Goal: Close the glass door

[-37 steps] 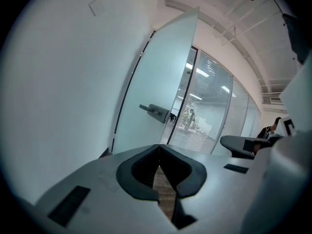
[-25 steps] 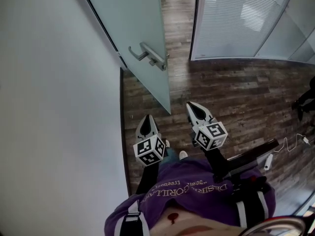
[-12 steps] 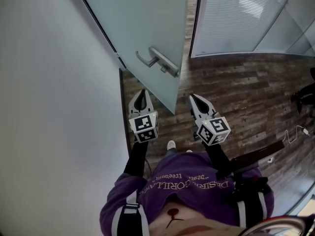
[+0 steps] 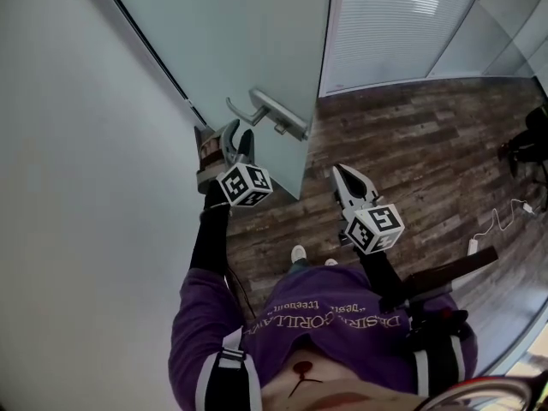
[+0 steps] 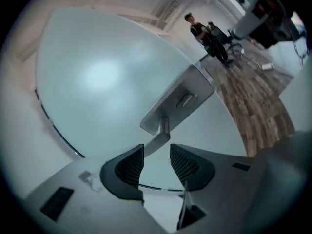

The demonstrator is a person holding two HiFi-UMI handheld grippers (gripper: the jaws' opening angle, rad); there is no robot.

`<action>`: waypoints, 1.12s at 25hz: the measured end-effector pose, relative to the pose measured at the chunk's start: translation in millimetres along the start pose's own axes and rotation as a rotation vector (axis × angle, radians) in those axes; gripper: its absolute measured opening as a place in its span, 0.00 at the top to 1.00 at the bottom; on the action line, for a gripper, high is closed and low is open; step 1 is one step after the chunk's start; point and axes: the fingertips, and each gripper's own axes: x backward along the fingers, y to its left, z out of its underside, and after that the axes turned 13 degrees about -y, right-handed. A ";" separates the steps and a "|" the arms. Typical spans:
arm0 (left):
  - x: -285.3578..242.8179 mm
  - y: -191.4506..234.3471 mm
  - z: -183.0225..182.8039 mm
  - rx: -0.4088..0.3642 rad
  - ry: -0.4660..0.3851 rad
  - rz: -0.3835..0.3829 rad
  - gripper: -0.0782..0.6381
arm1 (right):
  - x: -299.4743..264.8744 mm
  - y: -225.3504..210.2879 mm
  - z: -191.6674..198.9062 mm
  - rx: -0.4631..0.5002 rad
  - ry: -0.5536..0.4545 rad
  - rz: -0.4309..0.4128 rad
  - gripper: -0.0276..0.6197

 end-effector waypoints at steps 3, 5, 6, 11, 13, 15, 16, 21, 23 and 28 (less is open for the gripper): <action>-15.8 -1.5 -3.6 -0.185 0.013 0.025 0.69 | -0.4 0.2 -0.1 -0.006 -0.002 -0.001 0.96; -22.0 -3.5 -11.0 -0.228 0.003 0.041 0.69 | 0.5 -0.2 -2.2 -0.007 -0.006 0.002 0.96; -22.9 -3.5 -13.4 -0.233 0.003 0.042 0.69 | 0.8 -0.2 -3.0 -0.007 -0.007 0.004 0.96; -21.6 -6.6 -0.4 -0.230 0.023 0.046 0.69 | -5.5 3.3 10.2 0.000 -0.010 0.015 0.96; -21.8 -8.7 -5.6 -0.241 0.016 0.054 0.69 | -3.3 1.5 8.7 0.001 -0.010 0.015 0.96; -21.4 -10.0 -15.9 -0.245 0.008 0.057 0.69 | 2.0 -1.8 3.4 -0.003 -0.008 0.013 0.96; -20.7 -9.9 -18.8 -0.248 0.005 0.053 0.69 | 3.9 -2.2 2.5 -0.007 -0.007 0.013 0.96; -23.3 -13.4 -15.9 -0.293 -0.017 0.045 0.69 | 1.8 -5.9 12.8 -0.021 0.005 0.011 0.96; -32.4 -17.1 -17.3 -0.299 -0.017 0.051 0.69 | -4.0 -16.5 13.1 -0.025 0.001 -0.002 0.96; -49.9 -23.4 -23.4 -0.311 0.036 0.112 0.69 | -20.1 -47.5 -5.4 -0.058 -0.041 -0.045 0.96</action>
